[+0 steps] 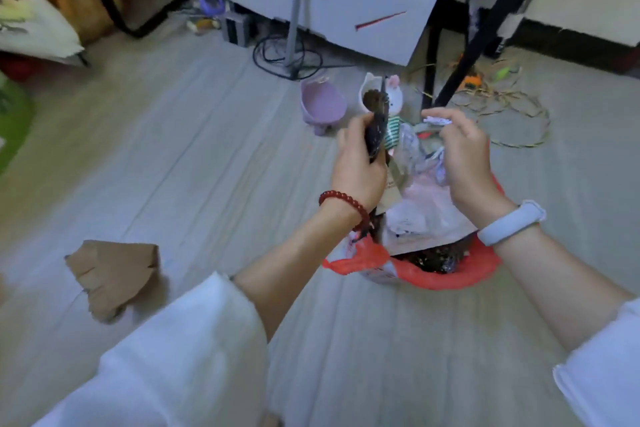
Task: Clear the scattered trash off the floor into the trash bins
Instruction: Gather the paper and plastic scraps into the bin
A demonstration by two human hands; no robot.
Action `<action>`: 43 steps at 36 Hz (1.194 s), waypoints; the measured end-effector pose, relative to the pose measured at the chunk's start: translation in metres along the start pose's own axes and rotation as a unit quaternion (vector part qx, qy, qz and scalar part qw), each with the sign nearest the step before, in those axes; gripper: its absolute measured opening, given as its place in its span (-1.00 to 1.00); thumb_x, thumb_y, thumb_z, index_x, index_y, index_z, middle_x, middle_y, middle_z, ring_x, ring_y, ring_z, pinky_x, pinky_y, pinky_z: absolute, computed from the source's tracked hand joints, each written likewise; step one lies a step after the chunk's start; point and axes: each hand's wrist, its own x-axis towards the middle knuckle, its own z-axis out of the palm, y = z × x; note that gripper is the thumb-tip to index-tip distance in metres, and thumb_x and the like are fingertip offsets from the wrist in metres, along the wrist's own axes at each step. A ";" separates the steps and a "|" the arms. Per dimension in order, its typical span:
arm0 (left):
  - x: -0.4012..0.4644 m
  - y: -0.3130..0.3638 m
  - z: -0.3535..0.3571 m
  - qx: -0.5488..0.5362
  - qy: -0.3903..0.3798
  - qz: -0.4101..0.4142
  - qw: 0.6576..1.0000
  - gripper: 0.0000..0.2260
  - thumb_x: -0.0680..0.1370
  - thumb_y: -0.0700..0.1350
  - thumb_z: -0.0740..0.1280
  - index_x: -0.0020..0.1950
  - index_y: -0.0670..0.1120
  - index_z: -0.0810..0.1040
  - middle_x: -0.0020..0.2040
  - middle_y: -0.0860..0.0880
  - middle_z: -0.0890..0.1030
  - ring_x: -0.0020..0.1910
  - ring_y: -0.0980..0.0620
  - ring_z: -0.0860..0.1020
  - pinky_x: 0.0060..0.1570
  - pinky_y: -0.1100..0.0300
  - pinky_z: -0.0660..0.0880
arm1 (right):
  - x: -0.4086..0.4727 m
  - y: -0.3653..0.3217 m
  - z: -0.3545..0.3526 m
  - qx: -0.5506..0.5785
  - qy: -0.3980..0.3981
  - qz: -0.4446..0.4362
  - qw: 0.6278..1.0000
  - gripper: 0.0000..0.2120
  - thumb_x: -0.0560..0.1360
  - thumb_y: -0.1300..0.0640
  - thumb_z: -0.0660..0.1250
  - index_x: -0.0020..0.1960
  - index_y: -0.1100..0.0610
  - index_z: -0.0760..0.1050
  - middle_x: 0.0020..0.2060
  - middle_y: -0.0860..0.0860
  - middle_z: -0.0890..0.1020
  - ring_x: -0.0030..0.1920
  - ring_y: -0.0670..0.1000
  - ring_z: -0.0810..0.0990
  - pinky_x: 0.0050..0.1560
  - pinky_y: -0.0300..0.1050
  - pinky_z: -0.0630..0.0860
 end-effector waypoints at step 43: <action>-0.008 -0.074 0.010 0.221 -0.074 -0.169 0.958 -0.70 0.55 -0.13 0.20 0.27 -0.16 0.38 0.21 -0.15 0.42 0.10 -0.12 0.47 0.01 0.21 0.34 | -0.001 0.125 -0.012 -0.524 -0.419 -0.038 0.741 -0.45 0.53 -0.32 -0.07 0.41 -0.37 -0.28 0.50 -0.03 -0.32 0.46 0.15 -0.42 0.39 0.36 -0.31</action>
